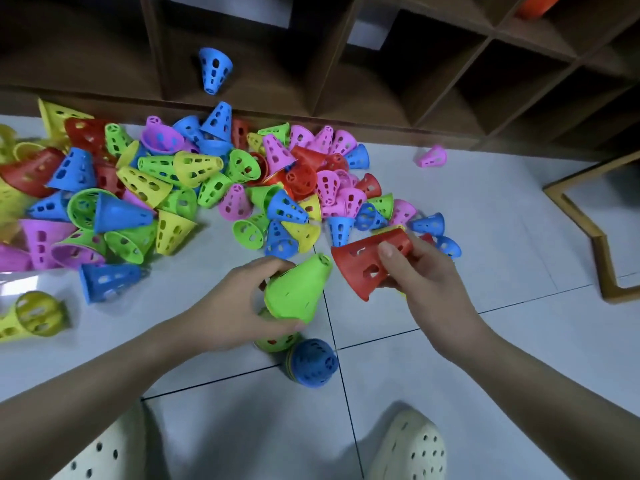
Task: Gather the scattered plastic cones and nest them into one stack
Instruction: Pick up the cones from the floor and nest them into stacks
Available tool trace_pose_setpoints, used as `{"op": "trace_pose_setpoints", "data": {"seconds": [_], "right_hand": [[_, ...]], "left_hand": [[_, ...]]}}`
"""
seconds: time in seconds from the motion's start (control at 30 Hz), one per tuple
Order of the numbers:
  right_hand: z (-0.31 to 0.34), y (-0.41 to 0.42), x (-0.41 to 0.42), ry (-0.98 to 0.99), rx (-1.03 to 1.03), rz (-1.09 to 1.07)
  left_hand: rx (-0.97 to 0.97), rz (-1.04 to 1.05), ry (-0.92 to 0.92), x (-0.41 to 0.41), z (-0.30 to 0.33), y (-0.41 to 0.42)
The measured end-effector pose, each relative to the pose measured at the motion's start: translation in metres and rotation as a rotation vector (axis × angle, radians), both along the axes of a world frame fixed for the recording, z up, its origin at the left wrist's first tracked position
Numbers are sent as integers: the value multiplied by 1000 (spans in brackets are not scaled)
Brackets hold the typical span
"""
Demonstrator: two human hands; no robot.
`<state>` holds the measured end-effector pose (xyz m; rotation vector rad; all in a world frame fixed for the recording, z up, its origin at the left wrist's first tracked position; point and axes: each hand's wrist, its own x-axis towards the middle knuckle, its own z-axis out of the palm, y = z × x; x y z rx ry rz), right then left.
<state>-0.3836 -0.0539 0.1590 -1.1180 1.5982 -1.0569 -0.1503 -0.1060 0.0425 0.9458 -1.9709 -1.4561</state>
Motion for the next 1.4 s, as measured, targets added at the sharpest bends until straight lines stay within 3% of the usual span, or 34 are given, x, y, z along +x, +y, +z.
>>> {"op": "trace_pose_setpoints", "data": {"seconds": [0.13, 0.3, 0.4, 0.57, 0.7, 0.77, 0.9, 1.0, 1.4], "right_hand": [[-15, 32, -2, 68, 30, 60], [-60, 66, -14, 561, -6, 465], [-83, 75, -19, 670, -12, 610], [-98, 78, -17, 684, -12, 627], [-102, 72, -20, 670, -3, 630], [-103, 62, -22, 634, 36, 578], [-115, 24, -25, 522, 63, 392], [-129, -14, -22, 481, 86, 287], [-172, -109, -3, 522, 151, 182]], "left_hand": [[8, 22, -80, 13, -21, 14], [-38, 15, -166, 17, -48, 26], [-121, -7, -192, 14, -62, 28], [-246, -29, -203, 16, -74, 24], [-171, -109, -154, 30, -76, 8], [-121, -39, -169, 34, -79, -10], [-17, 285, -365, 27, -83, -58], [12, 374, -493, 12, -83, -91], [-13, 264, -742, -20, -96, -129]]}}
